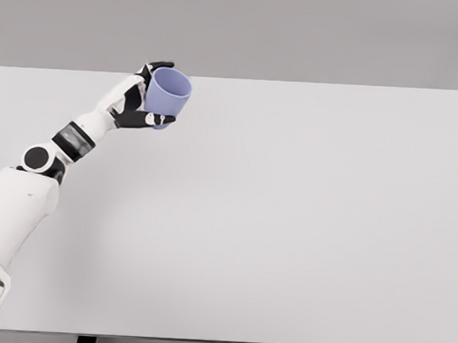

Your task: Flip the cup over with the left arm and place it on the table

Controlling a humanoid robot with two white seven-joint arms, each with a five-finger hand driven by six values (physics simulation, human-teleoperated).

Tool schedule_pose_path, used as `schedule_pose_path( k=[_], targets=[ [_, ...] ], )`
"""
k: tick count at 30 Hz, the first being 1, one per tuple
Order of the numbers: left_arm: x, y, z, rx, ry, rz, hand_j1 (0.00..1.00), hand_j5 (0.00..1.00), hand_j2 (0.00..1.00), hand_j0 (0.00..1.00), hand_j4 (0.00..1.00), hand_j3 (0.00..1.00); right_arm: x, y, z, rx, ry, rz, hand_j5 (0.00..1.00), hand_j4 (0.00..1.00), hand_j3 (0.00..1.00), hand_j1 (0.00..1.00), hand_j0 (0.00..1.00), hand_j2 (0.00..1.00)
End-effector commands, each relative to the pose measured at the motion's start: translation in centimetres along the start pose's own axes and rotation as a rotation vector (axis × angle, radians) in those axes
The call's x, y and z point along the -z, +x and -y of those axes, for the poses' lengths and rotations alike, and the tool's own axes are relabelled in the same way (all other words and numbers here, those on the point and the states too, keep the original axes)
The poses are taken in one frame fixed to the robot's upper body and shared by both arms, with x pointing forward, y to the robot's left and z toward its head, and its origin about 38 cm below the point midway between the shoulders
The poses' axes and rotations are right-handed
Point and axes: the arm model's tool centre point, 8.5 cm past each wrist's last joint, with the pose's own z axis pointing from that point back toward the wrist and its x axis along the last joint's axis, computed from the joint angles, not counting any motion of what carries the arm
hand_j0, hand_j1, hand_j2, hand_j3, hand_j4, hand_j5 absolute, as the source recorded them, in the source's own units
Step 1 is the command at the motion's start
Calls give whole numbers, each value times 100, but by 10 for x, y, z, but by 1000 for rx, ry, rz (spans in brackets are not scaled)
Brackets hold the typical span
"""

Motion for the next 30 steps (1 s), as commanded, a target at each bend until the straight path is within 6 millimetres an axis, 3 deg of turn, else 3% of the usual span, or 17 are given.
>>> schedule_pose_path(
  k=[1, 7, 12, 17, 19, 30],
  targets=[
    [2, -1, 1, -2, 12, 3, 63, 63, 63, 63, 63, 63, 0, 0, 0, 0, 0, 0, 100, 100, 100, 100, 100, 100],
    [-3, -7, 5, -11, 11, -9, 68, 68, 68, 68, 68, 68, 0, 0, 0, 0, 0, 0, 100, 100, 100, 100, 100, 100],
    [-2, -10, 9, -16, 7, -12, 85, 85, 85, 85, 85, 85, 0, 0, 0, -1, 0, 0, 100, 100, 100, 100, 100, 100],
    [-2, -10, 9, -14, 5, -14, 89, 89, 89, 89, 89, 89, 0, 0, 0, 0, 0, 0, 100, 100, 100, 100, 100, 100],
    [-2, -10, 9, -15, 5, -12, 96, 96, 96, 96, 96, 96, 0, 1, 0, 0, 0, 1, 100, 100, 100, 100, 100, 100],
    [-10, -12, 0, -17, 35, -24, 100, 100, 100, 100, 100, 100, 0, 0, 0, 0, 0, 0, 100, 100, 100, 100, 100, 100]
  ],
)
